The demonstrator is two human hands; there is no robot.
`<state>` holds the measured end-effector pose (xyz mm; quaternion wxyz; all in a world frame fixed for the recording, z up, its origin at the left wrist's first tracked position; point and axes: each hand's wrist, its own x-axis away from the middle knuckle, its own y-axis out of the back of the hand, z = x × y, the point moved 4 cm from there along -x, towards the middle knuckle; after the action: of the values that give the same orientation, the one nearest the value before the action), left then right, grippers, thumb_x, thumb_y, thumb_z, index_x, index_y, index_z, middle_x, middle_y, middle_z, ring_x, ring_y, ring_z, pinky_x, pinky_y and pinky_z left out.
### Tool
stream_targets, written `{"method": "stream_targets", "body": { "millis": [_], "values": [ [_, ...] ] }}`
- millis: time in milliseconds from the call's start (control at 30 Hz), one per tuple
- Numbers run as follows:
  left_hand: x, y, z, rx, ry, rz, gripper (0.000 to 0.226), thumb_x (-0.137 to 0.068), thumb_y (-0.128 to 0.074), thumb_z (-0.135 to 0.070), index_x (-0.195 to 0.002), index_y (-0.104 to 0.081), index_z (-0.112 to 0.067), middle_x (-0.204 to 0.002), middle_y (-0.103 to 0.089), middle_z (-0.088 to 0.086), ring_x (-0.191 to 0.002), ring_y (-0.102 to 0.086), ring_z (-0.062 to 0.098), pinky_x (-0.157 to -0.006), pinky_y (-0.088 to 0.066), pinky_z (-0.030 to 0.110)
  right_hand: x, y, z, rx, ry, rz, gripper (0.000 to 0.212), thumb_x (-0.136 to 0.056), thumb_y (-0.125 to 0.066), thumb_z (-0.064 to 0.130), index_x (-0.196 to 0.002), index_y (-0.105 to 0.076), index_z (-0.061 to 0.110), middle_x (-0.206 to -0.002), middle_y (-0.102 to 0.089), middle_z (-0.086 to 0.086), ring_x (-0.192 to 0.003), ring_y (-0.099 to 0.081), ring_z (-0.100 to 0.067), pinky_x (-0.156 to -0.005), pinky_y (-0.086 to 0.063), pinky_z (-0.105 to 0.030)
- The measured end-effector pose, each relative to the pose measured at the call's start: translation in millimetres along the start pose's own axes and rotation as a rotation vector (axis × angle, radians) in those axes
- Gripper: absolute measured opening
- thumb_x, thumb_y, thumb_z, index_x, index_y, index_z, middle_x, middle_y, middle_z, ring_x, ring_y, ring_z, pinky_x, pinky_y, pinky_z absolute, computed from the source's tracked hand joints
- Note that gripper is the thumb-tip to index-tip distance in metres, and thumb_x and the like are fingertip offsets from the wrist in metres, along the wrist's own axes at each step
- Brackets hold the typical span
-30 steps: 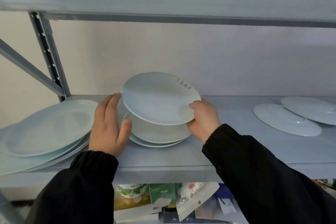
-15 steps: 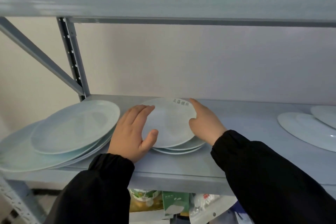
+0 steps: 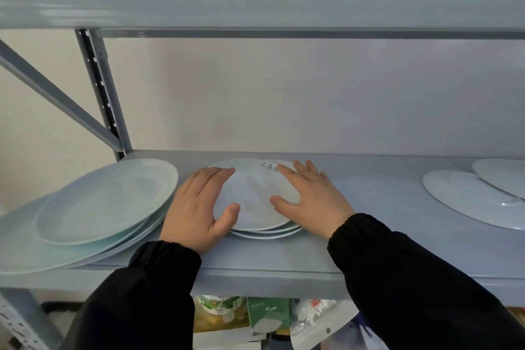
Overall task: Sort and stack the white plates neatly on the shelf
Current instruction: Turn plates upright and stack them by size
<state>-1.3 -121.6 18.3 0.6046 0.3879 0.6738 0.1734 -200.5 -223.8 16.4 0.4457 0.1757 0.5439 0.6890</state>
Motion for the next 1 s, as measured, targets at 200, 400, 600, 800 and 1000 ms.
{"method": "stream_targets", "body": {
  "millis": [200,400,600,800,1000],
  "values": [
    [1.0,-0.8,0.8,0.01,0.016,0.012,0.062,-0.092,-0.037,-0.053,-0.136,-0.053,-0.013,-0.13,-0.056,0.005,-0.121,-0.049,0.025,-0.101,-0.038,0.036,13.3,6.6,-22.6,-0.016,-0.004,0.007,0.072,-0.088,-0.044,0.063,-0.151,-0.014,0.046,-0.164,-0.008,0.006,-0.151,0.003,-0.017,-0.121,-0.001,-0.043],
    [1.3,-0.8,2.8,0.02,0.032,0.013,0.061,-0.091,-0.037,-0.051,-0.137,-0.052,-0.015,-0.129,-0.056,0.006,-0.122,-0.048,0.025,-0.101,-0.036,0.035,28.5,27.2,-80.1,0.012,-0.06,0.0,0.072,-0.088,-0.045,0.066,-0.151,-0.018,0.045,-0.163,-0.011,0.008,-0.15,-0.003,-0.013,-0.122,-0.007,-0.04],
    [2.5,-0.3,2.6,0.006,0.057,0.02,0.06,-0.089,-0.038,-0.049,-0.136,-0.053,-0.015,-0.127,-0.057,0.007,-0.12,-0.047,0.026,-0.1,-0.034,0.034,51.6,54.5,-135.6,-0.015,-0.12,-0.087,0.065,-0.089,-0.053,0.056,-0.148,-0.033,0.039,-0.159,-0.025,0.01,-0.148,-0.012,-0.007,-0.12,-0.015,-0.033],
    [2.6,1.8,1.3,-0.002,0.071,0.016,0.059,-0.088,-0.04,-0.046,-0.134,-0.056,-0.012,-0.125,-0.059,0.011,-0.118,-0.047,0.026,-0.099,-0.028,0.025,84.9,82.5,-174.0,0.061,-0.152,-0.232,0.044,-0.089,-0.063,0.041,-0.132,-0.057,0.031,-0.143,-0.051,0.008,-0.139,-0.036,-0.009,-0.107,-0.022,-0.018],
    [2.9,1.7,3.5,-0.002,0.116,0.022,0.062,-0.088,-0.039,-0.049,-0.132,-0.057,-0.01,-0.123,-0.06,0.015,-0.117,-0.05,0.034,-0.1,-0.035,0.042,112.1,105.6,-217.9,0.063,-0.21,-0.285,0.038,-0.085,-0.06,0.045,-0.12,-0.065,0.03,-0.129,-0.059,0.008,-0.125,-0.049,-0.013,-0.104,-0.032,-0.025]
  ]
}}
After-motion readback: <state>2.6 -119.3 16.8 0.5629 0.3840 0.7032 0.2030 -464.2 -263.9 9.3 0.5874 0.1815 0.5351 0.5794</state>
